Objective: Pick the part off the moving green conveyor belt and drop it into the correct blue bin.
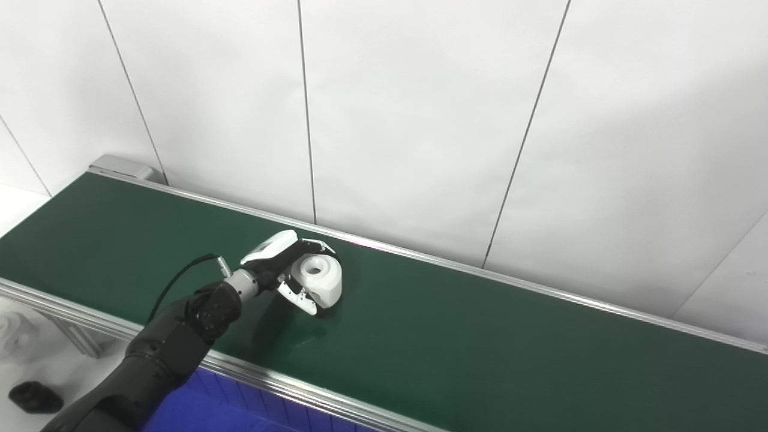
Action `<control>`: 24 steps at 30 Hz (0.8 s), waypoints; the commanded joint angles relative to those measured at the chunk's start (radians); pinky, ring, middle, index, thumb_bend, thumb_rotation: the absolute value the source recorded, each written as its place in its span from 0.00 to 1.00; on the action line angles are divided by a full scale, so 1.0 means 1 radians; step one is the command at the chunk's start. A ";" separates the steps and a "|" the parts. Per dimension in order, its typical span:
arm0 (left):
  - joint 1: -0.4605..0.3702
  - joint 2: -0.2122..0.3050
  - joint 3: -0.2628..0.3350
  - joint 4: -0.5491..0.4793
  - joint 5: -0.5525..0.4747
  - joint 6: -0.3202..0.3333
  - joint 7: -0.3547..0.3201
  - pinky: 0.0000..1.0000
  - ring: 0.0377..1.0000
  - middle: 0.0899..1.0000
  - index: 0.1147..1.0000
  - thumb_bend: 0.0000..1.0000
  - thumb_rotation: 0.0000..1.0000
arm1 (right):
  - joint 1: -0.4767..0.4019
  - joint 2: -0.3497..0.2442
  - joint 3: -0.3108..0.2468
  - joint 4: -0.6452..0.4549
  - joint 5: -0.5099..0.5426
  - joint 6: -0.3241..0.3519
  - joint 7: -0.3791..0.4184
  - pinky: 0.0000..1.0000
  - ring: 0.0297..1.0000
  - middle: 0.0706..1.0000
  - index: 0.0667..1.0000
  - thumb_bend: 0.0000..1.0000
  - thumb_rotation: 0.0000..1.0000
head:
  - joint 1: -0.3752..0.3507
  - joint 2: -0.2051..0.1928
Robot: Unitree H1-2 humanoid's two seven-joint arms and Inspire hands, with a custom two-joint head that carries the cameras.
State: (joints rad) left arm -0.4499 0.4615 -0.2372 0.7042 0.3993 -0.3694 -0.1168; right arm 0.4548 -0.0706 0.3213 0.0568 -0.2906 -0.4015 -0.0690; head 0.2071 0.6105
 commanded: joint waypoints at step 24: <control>0.177 0.043 0.133 -0.306 -0.123 -0.100 0.108 0.44 0.42 0.45 0.45 0.51 0.00 | 0.039 0.017 0.011 -0.084 -0.010 -0.029 0.006 0.78 0.84 0.85 0.96 0.69 0.34 | -0.034 0.088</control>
State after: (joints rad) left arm -0.2797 0.4686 -0.1308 0.4523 0.3105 -0.4424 -0.0183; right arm 0.4862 -0.0631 0.3267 0.0166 -0.2990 -0.4013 -0.0689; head 0.1825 0.6750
